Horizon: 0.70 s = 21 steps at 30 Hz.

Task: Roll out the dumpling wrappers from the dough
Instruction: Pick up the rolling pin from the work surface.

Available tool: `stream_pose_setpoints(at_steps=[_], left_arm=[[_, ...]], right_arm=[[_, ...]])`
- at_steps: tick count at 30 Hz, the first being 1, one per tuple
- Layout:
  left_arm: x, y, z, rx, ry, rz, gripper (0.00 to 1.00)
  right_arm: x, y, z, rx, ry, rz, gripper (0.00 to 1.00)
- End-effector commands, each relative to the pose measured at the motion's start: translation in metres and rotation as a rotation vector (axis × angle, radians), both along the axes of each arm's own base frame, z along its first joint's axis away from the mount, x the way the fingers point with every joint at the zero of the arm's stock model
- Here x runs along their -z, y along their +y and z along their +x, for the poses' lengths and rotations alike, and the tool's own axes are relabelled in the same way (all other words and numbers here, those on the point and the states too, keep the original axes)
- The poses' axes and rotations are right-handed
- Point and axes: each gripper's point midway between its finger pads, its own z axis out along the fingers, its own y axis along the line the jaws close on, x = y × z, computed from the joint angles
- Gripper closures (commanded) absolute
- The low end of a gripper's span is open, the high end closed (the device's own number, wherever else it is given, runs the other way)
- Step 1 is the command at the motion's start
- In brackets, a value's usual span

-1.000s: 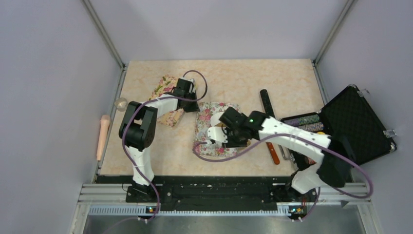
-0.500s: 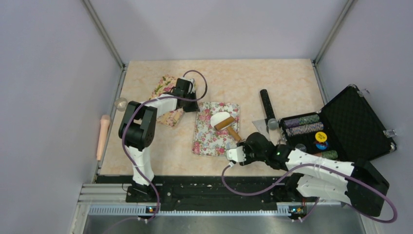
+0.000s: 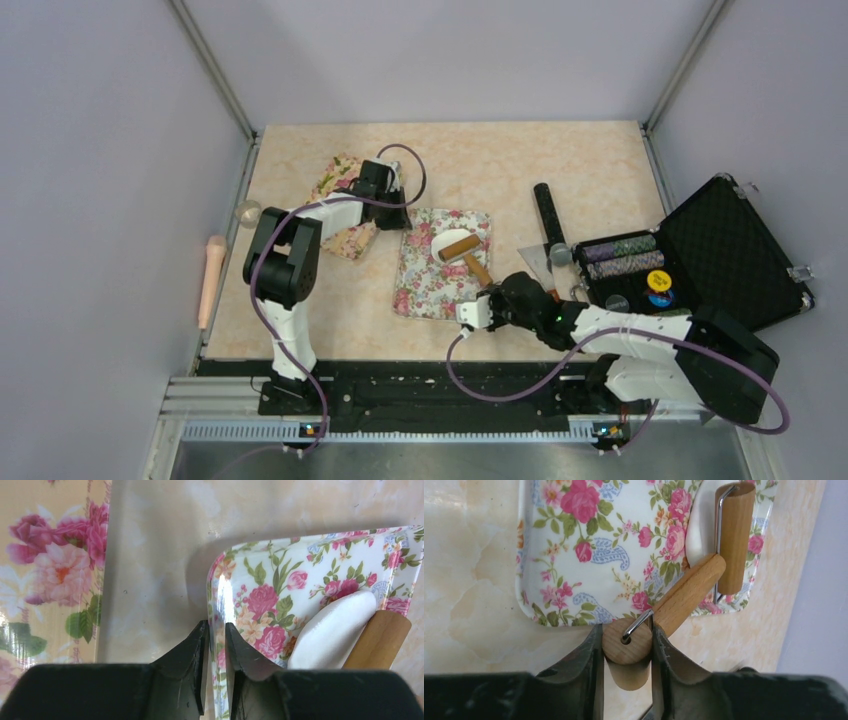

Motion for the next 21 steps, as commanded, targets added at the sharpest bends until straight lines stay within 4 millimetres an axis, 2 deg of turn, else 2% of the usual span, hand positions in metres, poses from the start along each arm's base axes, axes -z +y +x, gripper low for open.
stream_pose_setpoints(at_steps=[1, 2, 5, 8, 12, 13, 18, 21], left_arm=[[-0.025, -0.008, 0.006, 0.045, -0.058, -0.041, 0.74], [-0.027, -0.009, 0.006, 0.048, -0.061, -0.046, 0.71], [-0.033, -0.011, 0.006, 0.062, -0.074, -0.060, 0.62], [-0.046, -0.015, 0.005, 0.088, -0.103, -0.084, 0.54], [-0.074, -0.026, -0.001, 0.163, -0.172, -0.169, 0.39], [-0.085, -0.028, 0.000, 0.178, -0.203, -0.187, 0.32], [-0.136, -0.039, -0.019, 0.306, -0.295, -0.356, 0.28], [-0.165, -0.045, -0.033, 0.400, -0.349, -0.483, 0.28]], right_arm=[[-0.014, 0.011, 0.015, 0.030, -0.039, 0.053, 0.92], [-0.020, 0.012, 0.018, 0.044, -0.044, 0.057, 1.00], [-0.049, 0.017, 0.024, 0.052, -0.062, 0.076, 1.00], [-0.092, 0.027, 0.028, 0.059, -0.057, 0.125, 1.00], [-0.143, 0.043, 0.037, 0.100, -0.018, 0.200, 1.00], [-0.153, 0.047, 0.040, 0.111, -0.006, 0.220, 1.00], [-0.179, 0.062, 0.052, 0.150, 0.153, 0.342, 1.00], [-0.182, 0.066, 0.063, 0.205, 0.250, 0.411, 1.00]])
